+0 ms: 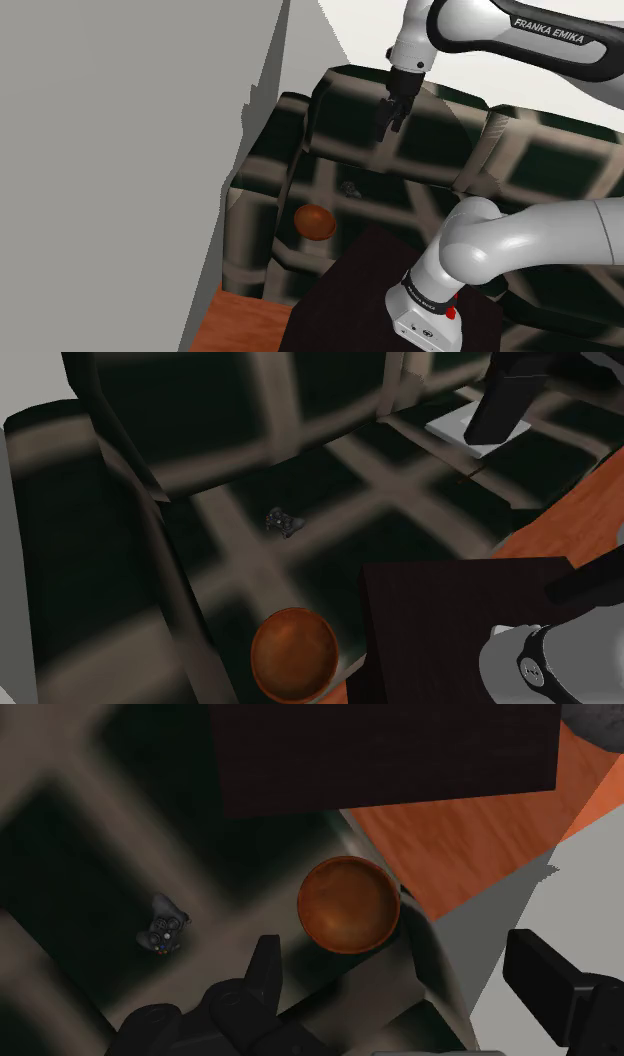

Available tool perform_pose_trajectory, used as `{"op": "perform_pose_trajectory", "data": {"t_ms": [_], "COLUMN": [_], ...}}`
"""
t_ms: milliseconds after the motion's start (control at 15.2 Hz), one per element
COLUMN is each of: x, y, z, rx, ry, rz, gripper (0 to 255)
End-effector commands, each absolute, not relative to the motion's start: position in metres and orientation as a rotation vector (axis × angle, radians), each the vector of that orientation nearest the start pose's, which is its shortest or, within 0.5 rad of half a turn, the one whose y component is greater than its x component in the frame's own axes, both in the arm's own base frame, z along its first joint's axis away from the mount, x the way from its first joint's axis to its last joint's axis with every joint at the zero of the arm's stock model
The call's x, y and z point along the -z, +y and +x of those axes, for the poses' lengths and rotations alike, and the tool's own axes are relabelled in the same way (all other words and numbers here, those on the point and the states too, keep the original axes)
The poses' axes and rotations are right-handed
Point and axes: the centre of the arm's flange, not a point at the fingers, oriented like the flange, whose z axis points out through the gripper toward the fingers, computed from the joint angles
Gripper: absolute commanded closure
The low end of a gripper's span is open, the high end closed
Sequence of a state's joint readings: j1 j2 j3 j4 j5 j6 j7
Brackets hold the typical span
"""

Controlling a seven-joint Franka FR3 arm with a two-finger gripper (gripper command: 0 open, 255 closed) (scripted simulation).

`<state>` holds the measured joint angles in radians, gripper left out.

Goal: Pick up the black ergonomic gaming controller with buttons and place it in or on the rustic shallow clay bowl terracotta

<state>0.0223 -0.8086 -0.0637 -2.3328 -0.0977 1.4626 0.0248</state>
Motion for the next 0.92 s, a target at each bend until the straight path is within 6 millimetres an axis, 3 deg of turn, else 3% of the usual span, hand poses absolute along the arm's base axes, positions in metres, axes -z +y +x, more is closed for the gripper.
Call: {"op": "perform_pose_trajectory", "data": {"t_ms": [0,858], "x": [-0.598,-0.471], "y": [-0.03,-0.144], "z": [0.289,0.315], "rx": [-0.1,-0.017], "ry": [0.084,0.109], "rz": [-3.19,-3.159], "gripper": [0,0]}}
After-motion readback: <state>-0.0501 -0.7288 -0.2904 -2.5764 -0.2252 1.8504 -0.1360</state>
